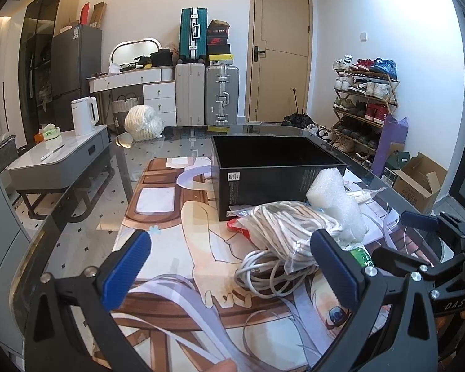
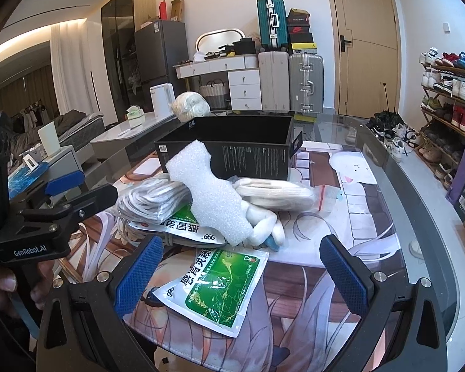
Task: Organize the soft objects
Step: 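Move both tools toward the pile of items beside the black box, then grasp the clear bag of white cables with left tool while right tool grasps green packet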
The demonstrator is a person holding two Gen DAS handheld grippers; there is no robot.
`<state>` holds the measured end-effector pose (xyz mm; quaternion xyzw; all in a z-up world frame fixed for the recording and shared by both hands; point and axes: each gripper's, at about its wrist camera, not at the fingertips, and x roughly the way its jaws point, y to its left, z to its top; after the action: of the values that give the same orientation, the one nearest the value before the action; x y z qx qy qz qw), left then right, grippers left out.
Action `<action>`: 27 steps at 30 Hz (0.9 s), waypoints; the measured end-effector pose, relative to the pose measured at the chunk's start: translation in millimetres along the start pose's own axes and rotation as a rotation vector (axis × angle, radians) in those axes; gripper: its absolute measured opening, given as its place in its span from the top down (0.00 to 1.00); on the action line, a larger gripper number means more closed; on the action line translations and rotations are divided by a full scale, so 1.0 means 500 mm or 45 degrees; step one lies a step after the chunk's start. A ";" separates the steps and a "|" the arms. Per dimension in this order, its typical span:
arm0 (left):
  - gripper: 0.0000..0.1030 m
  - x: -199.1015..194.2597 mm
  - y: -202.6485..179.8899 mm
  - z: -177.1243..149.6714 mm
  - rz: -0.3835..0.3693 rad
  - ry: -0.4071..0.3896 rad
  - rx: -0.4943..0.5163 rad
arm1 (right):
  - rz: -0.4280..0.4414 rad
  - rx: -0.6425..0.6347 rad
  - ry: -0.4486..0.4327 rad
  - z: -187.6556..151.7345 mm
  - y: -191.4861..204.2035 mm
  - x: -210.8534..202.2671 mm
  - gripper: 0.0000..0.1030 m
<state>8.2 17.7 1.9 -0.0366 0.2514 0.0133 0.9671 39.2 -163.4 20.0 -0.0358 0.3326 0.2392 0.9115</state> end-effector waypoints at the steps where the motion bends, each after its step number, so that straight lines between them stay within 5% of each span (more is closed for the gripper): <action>1: 0.00 0.001 0.003 0.001 -0.003 0.000 -0.004 | -0.001 0.001 0.004 -0.001 0.000 0.002 0.00; 27: 0.00 0.015 0.011 0.009 -0.078 0.046 0.047 | -0.044 0.012 0.235 -0.033 0.007 0.104 0.00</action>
<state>16.6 23.7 1.9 -0.0265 0.2680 -0.0215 0.9628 62.4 -142.8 -24.9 -0.0592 0.4157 0.2174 0.8812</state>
